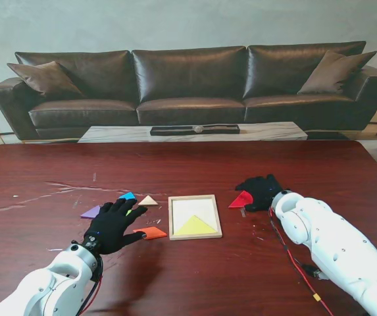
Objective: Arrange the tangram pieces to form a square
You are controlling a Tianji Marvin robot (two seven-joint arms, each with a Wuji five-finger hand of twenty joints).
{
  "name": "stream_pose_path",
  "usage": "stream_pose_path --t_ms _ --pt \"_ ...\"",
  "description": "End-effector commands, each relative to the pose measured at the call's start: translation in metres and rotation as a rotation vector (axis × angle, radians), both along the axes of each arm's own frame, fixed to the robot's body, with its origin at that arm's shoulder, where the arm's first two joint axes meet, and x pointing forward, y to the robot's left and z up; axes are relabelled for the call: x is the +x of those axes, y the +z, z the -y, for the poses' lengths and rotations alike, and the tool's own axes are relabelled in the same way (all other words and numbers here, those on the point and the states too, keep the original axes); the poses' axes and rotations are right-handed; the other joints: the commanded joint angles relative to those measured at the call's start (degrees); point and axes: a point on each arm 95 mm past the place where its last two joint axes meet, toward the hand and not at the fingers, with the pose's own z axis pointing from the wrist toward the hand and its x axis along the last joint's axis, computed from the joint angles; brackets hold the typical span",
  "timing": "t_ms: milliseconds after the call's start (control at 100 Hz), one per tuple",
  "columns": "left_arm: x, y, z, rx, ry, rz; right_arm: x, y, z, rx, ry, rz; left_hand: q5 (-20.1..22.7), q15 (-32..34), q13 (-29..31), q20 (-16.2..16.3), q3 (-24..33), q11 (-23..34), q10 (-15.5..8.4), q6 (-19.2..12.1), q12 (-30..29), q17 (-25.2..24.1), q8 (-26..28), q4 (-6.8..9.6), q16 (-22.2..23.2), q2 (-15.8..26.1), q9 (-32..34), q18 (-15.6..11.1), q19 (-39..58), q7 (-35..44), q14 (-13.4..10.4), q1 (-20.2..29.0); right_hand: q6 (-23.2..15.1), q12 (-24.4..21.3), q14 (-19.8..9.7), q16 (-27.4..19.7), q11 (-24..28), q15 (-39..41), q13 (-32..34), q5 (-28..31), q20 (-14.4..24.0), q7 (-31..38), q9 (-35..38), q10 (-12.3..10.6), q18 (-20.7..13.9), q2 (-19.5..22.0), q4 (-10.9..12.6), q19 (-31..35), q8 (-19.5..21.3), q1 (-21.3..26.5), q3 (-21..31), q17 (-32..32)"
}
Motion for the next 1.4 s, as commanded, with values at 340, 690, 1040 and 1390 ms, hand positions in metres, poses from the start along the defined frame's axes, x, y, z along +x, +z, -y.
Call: stream_pose_path --t_ms 340,690,1040,1390 --pt "0.002 -0.001 0.000 -0.002 -0.004 -0.005 0.009 -0.017 0.003 0.017 -0.022 -0.029 -0.97 -0.25 -0.41 0.91 -0.31 -0.41 0.09 -0.48 -0.05 -0.12 0.10 1.19 -0.01 1.88 -0.97 0.55 -0.86 -0.75 -1.08 1.59 -0.66 -1.58 1.62 -1.61 -3.79 0.12 -2.92 -2.22 -2.42 -2.34 -2.20 1.55 -0.14 -1.54 -0.98 -2.57 -1.40 -2.71 1.41 -1.12" --pt "0.002 -0.002 -0.001 -0.002 -0.003 -0.005 0.014 -0.026 0.000 0.022 -0.020 -0.058 -1.00 -0.26 -0.45 0.90 -0.29 -0.41 0.18 -0.48 -0.05 -0.15 0.09 1.20 -0.03 1.86 -1.00 0.54 -0.88 -0.78 -1.12 1.66 -0.84 -1.07 1.59 -2.02 -3.14 0.29 -2.23 -1.63 -2.89 -1.84 -1.72 1.43 -0.09 -2.25 -1.09 -2.70 -0.43 -2.32 2.28 -0.55" --pt "0.003 -0.003 -0.001 -0.002 -0.005 -0.006 0.018 -0.040 -0.002 0.022 -0.021 -0.104 -0.93 -0.23 -0.40 0.90 -0.28 -0.38 0.13 -0.42 -0.04 -0.10 0.11 1.20 -0.02 1.82 -0.98 0.52 -0.86 -0.74 -1.11 1.73 -1.52 2.43 -0.20 -2.21 4.88 1.72 0.86 -1.77 -3.06 7.20 -0.37 -2.81 -0.64 -3.87 -1.40 -2.63 3.18 0.20 4.64 1.60" --pt "0.003 -0.004 -0.001 -0.003 -0.006 -0.010 0.013 -0.053 0.002 0.021 -0.034 -0.159 -0.88 -0.20 -0.36 0.90 -0.29 -0.29 0.09 -0.49 -0.01 -0.07 0.12 1.21 0.00 1.81 -0.78 0.52 -0.83 -0.69 -1.07 1.73 -3.55 3.92 -3.39 -1.41 8.12 3.34 7.08 -1.78 -2.18 17.92 5.73 -5.58 -1.58 -4.43 -1.59 -1.94 6.36 2.36 5.85 4.80"
